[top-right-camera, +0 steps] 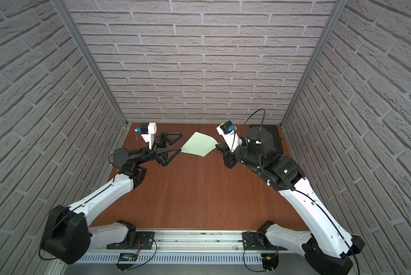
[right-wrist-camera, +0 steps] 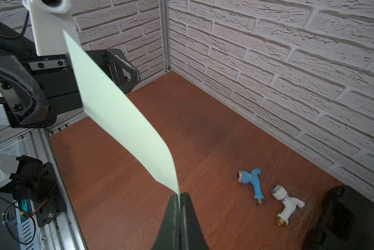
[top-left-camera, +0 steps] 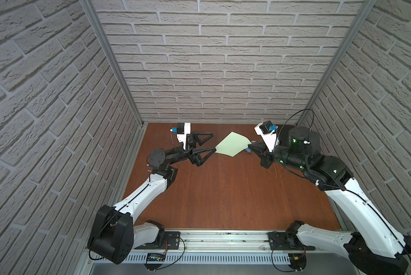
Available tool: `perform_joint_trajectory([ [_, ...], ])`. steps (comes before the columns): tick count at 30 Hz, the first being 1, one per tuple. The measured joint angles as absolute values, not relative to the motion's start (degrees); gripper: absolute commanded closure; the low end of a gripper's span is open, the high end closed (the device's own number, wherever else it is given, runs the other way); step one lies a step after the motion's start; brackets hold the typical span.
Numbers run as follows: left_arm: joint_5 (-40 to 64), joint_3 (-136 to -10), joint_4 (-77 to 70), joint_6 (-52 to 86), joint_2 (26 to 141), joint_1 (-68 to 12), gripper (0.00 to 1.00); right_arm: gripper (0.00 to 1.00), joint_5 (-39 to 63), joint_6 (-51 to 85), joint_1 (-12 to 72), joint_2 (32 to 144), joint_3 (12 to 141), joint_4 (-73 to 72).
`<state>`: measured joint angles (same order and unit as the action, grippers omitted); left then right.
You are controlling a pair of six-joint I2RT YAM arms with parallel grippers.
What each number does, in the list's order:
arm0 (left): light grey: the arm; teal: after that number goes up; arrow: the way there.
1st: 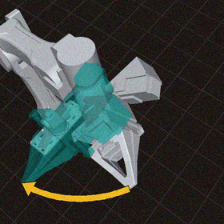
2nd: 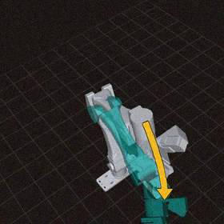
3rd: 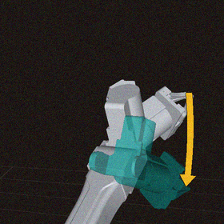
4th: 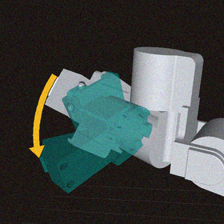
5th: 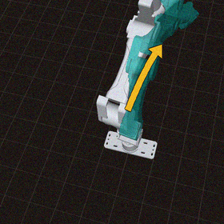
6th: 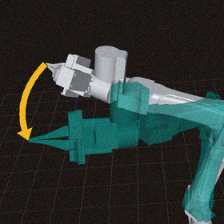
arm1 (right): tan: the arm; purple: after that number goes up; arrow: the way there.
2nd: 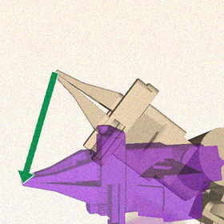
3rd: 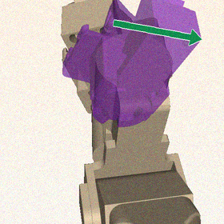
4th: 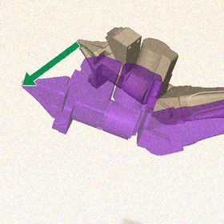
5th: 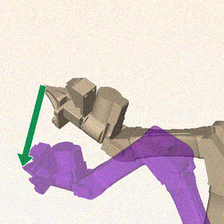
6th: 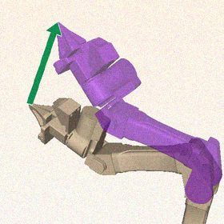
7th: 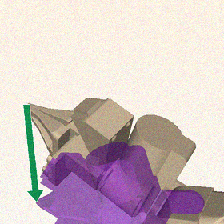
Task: Fold the square paper along the opposite sides
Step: Pick up the paper from the center of the board.
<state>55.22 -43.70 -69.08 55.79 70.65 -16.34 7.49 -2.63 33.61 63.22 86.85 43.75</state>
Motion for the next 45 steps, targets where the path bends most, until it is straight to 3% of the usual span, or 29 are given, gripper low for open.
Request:
perform_joint_trajectory([
  [6, 59.35, -47.03, -64.20, 54.33, 70.46, -16.34, 0.02, 0.97, 8.99, -4.29, 33.61, 64.97, 91.64, 48.31],
  [19, 62.96, -67.64, -0.82, 13.26, 63.33, -18.04, 0.02, 0.97, 12.60, -8.69, 33.61, 71.00, 95.48, 59.07],
  [28, 67.22, -71.81, 16.49, 2.66, 72.01, -16.71, 0.02, 0.97, 16.67, -11.29, 33.65, 71.11, 95.48, 60.90],
  [39, 70.52, -74.11, 19.55, 0.93, 73.45, -16.71, 0.31, 0.97, 19.16, -11.46, 35.18, 75.46, 95.48, 61.04],
  [45, 71.42, -74.11, 20.95, -0.67, 71.81, -16.71, 0.42, 0.97, 19.11, -12.05, 35.27, 75.42, 95.57, 61.23],
])
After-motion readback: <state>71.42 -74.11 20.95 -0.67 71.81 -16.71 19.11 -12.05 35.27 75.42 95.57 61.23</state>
